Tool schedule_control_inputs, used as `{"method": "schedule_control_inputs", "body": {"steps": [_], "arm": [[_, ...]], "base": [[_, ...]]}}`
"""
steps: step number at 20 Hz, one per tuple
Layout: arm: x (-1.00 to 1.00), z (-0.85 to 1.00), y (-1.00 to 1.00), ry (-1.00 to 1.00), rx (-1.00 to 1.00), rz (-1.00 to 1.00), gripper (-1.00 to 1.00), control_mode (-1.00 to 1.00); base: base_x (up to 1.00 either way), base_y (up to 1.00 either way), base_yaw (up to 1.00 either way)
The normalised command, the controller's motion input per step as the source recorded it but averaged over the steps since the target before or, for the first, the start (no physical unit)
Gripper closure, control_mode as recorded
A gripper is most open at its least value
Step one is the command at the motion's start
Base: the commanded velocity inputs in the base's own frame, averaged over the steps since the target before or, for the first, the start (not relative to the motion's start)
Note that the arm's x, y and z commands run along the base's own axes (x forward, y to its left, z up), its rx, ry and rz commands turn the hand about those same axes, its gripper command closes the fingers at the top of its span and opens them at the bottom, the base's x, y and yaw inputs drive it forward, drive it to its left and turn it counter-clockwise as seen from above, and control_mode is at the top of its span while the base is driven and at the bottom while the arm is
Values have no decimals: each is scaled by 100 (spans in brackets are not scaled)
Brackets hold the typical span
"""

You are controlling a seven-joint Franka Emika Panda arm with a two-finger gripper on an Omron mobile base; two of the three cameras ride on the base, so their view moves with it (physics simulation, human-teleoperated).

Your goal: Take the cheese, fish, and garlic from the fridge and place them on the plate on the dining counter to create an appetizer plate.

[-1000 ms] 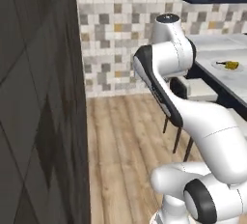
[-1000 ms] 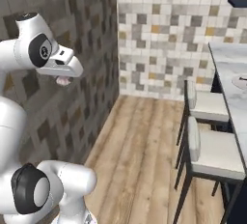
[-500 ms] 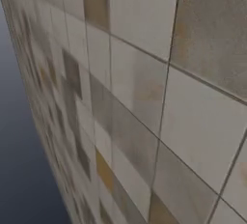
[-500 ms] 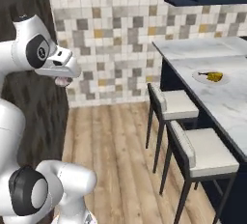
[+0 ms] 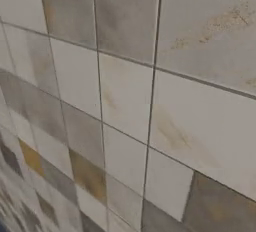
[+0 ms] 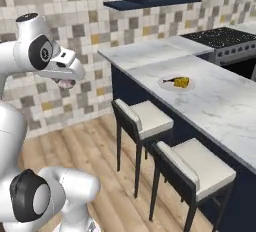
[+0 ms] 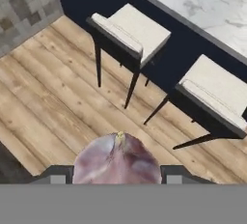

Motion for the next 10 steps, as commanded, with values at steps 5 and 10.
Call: {"method": "schedule_control_inputs", "body": {"steps": [5, 10], "arm": [[0, 0, 0, 0, 0, 0, 100, 100], [0, 0, 0, 0, 0, 0, 100, 100]], "base": [[63, 82, -63], [59, 78, -63]]}}
